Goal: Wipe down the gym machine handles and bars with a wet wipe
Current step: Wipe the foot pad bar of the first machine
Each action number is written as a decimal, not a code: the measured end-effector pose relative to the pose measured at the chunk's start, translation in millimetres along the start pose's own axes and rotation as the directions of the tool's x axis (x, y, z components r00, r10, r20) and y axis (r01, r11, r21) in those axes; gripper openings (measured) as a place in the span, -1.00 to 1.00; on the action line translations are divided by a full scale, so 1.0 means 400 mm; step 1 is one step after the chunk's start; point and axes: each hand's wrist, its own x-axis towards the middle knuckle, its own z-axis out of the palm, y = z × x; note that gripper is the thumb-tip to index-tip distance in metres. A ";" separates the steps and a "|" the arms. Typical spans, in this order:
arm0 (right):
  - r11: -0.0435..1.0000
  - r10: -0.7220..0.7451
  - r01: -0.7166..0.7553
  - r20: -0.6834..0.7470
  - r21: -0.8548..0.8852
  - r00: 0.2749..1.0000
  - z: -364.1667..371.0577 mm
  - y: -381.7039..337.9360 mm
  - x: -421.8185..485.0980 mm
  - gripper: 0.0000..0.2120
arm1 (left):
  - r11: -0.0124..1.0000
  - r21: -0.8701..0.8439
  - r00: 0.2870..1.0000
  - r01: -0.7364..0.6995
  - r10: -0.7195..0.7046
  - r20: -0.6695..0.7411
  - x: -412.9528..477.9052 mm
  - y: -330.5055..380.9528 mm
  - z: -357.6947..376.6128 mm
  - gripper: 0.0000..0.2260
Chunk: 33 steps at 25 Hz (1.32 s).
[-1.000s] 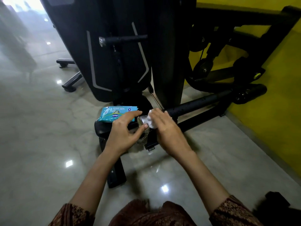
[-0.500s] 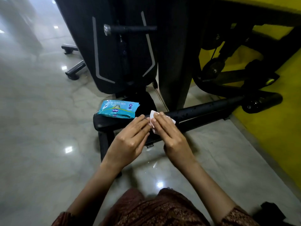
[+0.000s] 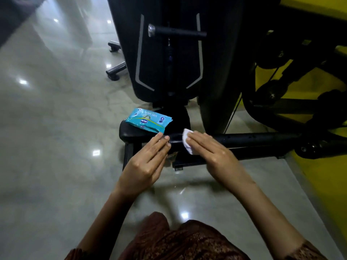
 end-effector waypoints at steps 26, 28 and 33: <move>0.965 0.253 -0.260 -0.134 -0.034 0.958 -0.041 0.139 -0.143 -0.45 | 0.956 0.222 0.977 0.194 -0.168 -0.128 0.032 0.080 0.086 -0.68; 0.947 0.313 -0.322 -0.171 -0.025 0.934 -0.044 0.115 -0.120 -0.43 | 0.961 0.213 0.981 0.176 -0.153 -0.119 0.043 0.088 0.094 -0.68; 0.992 0.127 -0.125 -0.111 0.023 0.986 -0.001 0.108 -0.095 -0.52 | 0.972 0.212 0.993 0.099 -0.083 -0.085 0.075 0.115 0.120 -0.70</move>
